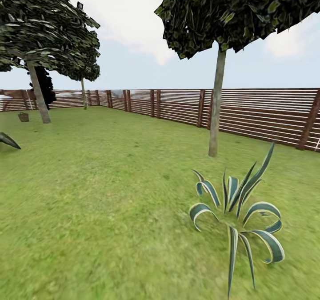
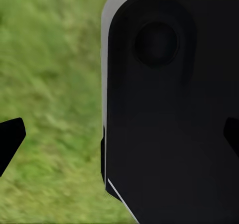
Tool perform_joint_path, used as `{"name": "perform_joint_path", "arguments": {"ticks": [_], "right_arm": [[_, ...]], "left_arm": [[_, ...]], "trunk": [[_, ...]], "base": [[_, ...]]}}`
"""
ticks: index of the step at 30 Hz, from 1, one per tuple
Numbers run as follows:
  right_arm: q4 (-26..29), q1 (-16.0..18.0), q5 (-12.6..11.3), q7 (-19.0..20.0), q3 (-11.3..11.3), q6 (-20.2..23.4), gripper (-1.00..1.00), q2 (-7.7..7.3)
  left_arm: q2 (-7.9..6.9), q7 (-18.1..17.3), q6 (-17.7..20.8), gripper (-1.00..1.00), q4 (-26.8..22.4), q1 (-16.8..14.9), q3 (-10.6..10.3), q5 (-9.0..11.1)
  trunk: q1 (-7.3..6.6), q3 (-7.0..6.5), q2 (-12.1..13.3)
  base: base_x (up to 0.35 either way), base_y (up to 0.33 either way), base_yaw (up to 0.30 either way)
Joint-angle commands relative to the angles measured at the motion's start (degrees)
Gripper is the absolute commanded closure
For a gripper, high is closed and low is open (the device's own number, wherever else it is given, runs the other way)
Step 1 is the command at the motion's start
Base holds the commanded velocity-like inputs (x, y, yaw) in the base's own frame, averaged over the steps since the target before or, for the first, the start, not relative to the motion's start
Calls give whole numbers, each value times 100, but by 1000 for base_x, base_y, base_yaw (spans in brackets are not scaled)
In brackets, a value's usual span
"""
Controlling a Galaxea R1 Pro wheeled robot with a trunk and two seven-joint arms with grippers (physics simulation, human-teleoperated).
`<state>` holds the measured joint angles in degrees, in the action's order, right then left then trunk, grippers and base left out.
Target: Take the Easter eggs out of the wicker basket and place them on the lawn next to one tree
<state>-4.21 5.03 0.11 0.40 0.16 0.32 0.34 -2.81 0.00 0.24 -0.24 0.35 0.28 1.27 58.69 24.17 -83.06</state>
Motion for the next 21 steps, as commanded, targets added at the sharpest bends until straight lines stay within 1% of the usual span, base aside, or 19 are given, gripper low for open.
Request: {"name": "perform_joint_path", "arguments": {"ticks": [1,10,21], "right_arm": [[-10,7,3,4,2,3,-100,-1],[-10,7,6,4,2,3,-100,-4],[-10,7,7,5,9,3,-100,-3]], "left_arm": [[0,0,3,-100,-3,0,0,13],[0,2,3,-100,-3,0,-2,13],[0,5,3,-100,-3,0,1,13]], "trunk": [[4,4,-2],[4,4,-2],[4,4,-2]], "base": [[335,0,255],[335,0,249],[335,0,27]]}}
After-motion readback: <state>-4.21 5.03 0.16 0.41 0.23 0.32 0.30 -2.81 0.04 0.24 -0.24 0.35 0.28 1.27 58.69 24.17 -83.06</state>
